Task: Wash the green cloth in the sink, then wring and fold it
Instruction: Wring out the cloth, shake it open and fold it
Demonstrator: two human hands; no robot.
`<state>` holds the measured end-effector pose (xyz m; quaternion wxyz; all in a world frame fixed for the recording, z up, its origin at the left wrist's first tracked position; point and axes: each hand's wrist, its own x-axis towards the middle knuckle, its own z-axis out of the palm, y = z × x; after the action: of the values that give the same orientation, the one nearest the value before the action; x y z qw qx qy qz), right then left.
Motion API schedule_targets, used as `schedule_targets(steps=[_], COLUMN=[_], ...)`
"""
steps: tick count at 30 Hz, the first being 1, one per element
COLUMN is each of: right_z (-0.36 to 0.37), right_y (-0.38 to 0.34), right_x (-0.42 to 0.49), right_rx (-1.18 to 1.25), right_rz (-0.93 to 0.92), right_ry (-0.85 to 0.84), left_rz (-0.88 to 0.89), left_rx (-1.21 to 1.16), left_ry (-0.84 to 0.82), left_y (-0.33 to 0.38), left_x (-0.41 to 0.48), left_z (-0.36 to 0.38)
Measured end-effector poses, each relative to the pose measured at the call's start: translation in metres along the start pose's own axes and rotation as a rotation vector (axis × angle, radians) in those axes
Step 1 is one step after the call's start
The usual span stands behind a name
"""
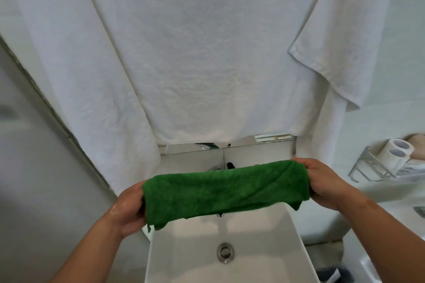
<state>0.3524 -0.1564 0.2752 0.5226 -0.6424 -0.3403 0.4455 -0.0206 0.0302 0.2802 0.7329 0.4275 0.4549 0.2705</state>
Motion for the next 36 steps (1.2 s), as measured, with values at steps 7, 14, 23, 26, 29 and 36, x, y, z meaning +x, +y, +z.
schedule_targets(steps=[7, 14, 23, 26, 29, 36], right_z=[-0.006, -0.007, 0.003, 0.007, 0.018, 0.097], right_y=[0.005, -0.001, 0.017, 0.014, 0.004, -0.017], right_x=[-0.003, -0.004, 0.001, 0.000, 0.000, -0.009], right_rx=[0.198, 0.287, 0.444, 0.416, 0.365, 0.233], right_rz=[0.143, 0.120, 0.493, 0.514, 0.485, 0.434], right_ry=[-0.151, -0.102, -0.067, -0.064, -0.088, -0.128], left_rz=[-0.168, -0.214, -0.229, -0.226, -0.233, -0.237], left_rx=[-0.134, -0.242, -0.258, -0.294, -0.289, -0.045], left_ry=[-0.094, -0.132, -0.202, -0.285, -0.362, -0.359], left_y=[-0.008, -0.014, -0.026, -0.024, -0.022, -0.033], left_x=[0.008, 0.012, 0.009, 0.006, 0.005, -0.001], left_z=[-0.011, -0.018, -0.020, -0.018, -0.007, 0.070])
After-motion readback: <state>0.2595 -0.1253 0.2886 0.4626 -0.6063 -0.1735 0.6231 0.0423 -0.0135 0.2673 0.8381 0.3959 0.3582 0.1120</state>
